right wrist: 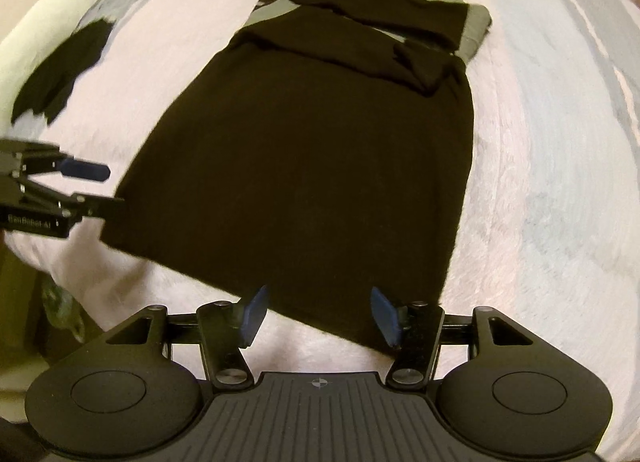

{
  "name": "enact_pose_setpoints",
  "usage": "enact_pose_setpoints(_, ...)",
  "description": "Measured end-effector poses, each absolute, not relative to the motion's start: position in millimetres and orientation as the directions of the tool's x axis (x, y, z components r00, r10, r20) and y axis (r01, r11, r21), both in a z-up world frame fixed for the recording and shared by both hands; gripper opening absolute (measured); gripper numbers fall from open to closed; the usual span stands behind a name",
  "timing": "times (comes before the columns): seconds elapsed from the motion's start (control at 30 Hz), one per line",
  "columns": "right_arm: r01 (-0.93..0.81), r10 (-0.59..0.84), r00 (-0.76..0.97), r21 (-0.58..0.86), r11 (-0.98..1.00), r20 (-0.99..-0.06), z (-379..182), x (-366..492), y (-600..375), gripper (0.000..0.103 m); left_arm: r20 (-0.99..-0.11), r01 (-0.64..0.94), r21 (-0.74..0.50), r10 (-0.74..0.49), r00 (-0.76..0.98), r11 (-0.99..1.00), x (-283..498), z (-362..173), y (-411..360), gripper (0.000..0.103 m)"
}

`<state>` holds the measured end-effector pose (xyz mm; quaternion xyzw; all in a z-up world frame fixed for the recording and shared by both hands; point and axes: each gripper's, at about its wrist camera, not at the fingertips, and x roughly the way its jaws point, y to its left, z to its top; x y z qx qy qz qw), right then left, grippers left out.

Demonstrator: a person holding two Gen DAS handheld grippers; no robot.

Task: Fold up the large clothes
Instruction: 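Move both open grippers to the sweater hem and position them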

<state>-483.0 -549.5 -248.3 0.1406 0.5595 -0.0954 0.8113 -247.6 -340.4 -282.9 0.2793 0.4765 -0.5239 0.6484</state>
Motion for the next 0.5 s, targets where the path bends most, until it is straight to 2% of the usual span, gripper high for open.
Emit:
enact_pose_setpoints(0.17, 0.212, -0.020, 0.336, 0.055, 0.976, -0.942, -264, -495, -544, 0.055, -0.922, 0.950, -0.122, -0.387, -0.002, 0.286, -256, -295, -341, 0.061)
enact_pose_setpoints(0.27, 0.083, -0.067, 0.336, -0.042, 0.996, -0.939, -277, -501, -532, 0.055, -0.927, 0.969, -0.080, -0.374, 0.014, 0.235, -265, -302, -339, 0.064)
enact_pose_setpoints(0.4, -0.140, -0.117, 0.344, -0.174, 0.975, -0.932, -299, -509, -510, 0.058, -0.910, 0.998, 0.067, -0.409, 0.066, 0.013, -294, -312, -330, 0.080)
enact_pose_setpoints(0.5, -0.274, -0.142, 0.370, -0.254, 0.928, -0.918, -318, -518, -497, 0.062, -0.895, 0.958, 0.209, -0.434, 0.106, -0.197, -318, -329, -319, 0.081)
